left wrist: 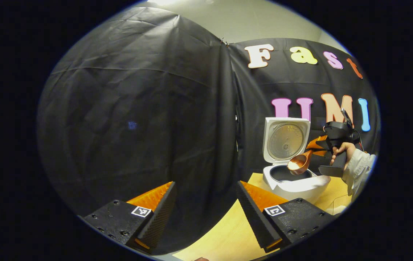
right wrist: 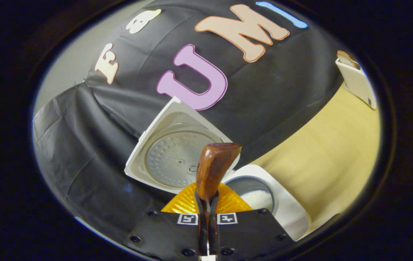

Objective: Close the left gripper, press the button to open the rice cooker; take a wooden spoon from the chopstick holder with the right hand, scoop a spoonful of rice and pour it into the rice cooker, then put the wooden spoon back into the chopstick holder.

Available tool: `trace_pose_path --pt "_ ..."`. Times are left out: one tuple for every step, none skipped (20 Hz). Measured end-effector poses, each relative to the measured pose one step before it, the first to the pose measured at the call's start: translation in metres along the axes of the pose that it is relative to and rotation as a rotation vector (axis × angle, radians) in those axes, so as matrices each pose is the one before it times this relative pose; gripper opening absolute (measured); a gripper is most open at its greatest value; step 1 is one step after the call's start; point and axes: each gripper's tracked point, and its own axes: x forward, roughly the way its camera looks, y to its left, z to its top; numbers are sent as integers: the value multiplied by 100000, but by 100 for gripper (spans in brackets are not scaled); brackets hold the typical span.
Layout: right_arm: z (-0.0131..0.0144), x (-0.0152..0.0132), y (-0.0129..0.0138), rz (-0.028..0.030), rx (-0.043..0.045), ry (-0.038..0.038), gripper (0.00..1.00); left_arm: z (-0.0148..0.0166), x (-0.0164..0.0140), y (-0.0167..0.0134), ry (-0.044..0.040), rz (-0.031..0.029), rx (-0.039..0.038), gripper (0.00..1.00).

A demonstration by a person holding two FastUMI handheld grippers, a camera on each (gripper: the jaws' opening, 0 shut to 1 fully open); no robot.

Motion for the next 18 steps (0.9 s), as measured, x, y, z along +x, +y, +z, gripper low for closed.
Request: trace_pose_path --pt "-218 683 -143 -1035 -1115 -31 2 -66 -10 194 140 586 -139 97" --pt "-221 533 -156 -1075 -923 -106 2 -99 -92 272 155 588 -294 99" --pt "-331 587 -114 -912 -1280 115 2 -139 154 18 242 390 -337 99" --pt "-159 484 -170 -921 -2012 -315 2 -120 16 66 331 383 -213 97" --pt "-145 393 -278 -1216 -3207 -761 2 -129 4 59 348 397 -210 100" --pt "-231 144 -96 -1376 -3988 -1014 2 -97 -11 -31 261 308 -352 96" --pt "-256 159 -320 -1256 -4999 -813 4 -15 12 -8 182 246 -374 96" --pt "-293 210 -128 -873 -3888 -376 5 -97 34 21 344 197 -209 99" --pt "-162 249 -26 -387 -3881 -443 2 -19 -2 37 156 177 -224 96" --pt "-74 93 67 -17 -2704 47 2 -82 26 28 205 132 -180 96" --pt "282 -88 239 -71 -2550 -909 2 -1 109 42 179 78 -151 99" --pt "49 -83 243 -251 -3046 -1138 2 -10 -63 85 65 90 -189 99" --pt "126 -53 168 -790 -4312 -785 2 -6 54 -2 -144 -73 -234 99" --pt "112 -6 186 -297 -4990 -980 2 -65 35 21 -187 -89 -176 99" --pt "-25 -222 299 325 -4374 -657 2 -9 49 -44 48 -303 -172 99" --pt "163 -96 326 313 -3166 -287 2 40 -158 -7 100 -114 -46 99" --pt "160 -113 246 261 -2273 -151 2 21 40 37 -10 -203 -43 99" --pt "48 65 263 125 -2397 -310 2 -3 -91 -22 -34 -22 26 99"
